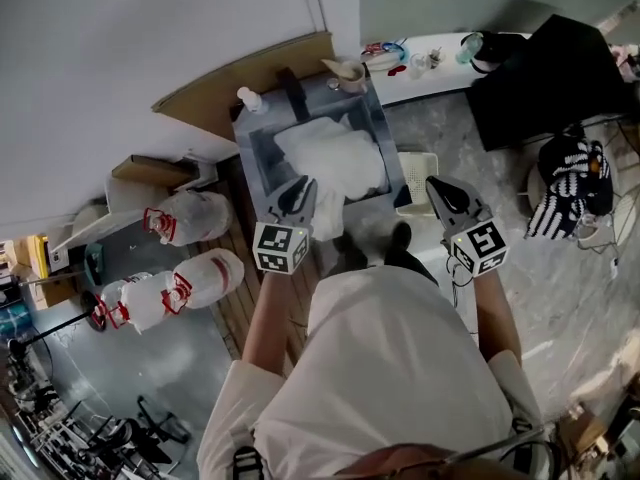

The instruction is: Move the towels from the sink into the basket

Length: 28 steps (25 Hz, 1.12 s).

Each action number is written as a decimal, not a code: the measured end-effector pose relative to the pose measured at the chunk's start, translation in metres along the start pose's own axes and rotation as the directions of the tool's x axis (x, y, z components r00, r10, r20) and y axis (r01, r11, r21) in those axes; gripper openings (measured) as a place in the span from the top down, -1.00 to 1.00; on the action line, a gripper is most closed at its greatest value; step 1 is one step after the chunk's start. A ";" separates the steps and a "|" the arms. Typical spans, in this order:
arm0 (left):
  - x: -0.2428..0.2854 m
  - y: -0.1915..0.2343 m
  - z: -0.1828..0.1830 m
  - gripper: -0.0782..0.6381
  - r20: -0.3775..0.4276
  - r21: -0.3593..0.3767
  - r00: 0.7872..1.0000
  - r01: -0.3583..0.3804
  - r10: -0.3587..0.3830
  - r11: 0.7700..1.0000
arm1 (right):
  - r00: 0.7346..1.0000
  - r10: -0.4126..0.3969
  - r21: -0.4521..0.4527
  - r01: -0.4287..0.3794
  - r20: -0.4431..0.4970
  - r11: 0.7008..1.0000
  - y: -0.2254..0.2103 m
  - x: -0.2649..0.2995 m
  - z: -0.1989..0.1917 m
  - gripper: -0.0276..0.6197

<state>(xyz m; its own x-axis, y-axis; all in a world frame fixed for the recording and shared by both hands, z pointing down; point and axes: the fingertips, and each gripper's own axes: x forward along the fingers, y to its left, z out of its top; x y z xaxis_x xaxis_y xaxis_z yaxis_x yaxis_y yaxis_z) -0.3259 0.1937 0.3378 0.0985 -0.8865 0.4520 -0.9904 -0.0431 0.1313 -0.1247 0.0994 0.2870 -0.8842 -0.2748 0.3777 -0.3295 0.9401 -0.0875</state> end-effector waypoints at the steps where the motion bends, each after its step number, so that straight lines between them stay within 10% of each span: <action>1: 0.009 0.000 -0.007 0.69 -0.027 0.016 1.000 0.017 -0.017 1.000 | 1.000 -0.004 0.008 0.004 -0.011 1.000 0.001 0.002 -0.006 0.91; 12: 0.123 0.018 -0.128 0.13 -0.380 0.300 0.923 0.189 -0.065 0.935 | 0.991 -0.045 0.124 0.061 -0.127 0.990 0.005 0.015 -0.075 0.90; 15: 0.145 0.018 -0.161 0.00 -0.473 0.393 0.880 0.263 -0.052 0.881 | 0.987 -0.063 0.167 0.088 -0.151 0.982 0.004 0.014 -0.091 0.91; 23: 0.186 0.024 -0.241 -0.19 -0.620 0.626 0.783 0.455 0.050 0.633 | 0.974 -0.112 0.274 0.165 -0.198 0.947 -0.005 0.010 -0.124 0.91; 28: 0.192 0.032 -0.230 0.22 -0.565 0.663 0.821 0.391 0.084 0.638 | 0.966 -0.143 0.322 0.208 -0.214 0.924 -0.012 0.007 -0.138 0.91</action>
<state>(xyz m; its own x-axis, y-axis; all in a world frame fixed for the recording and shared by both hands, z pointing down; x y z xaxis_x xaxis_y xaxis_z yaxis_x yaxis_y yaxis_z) -0.3164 0.1281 0.6321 0.0523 -0.4716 0.8803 -0.6580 -0.6794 -0.3248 -0.0808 0.1142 0.4178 -0.7364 -0.3570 0.5746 -0.5951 0.7459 -0.2991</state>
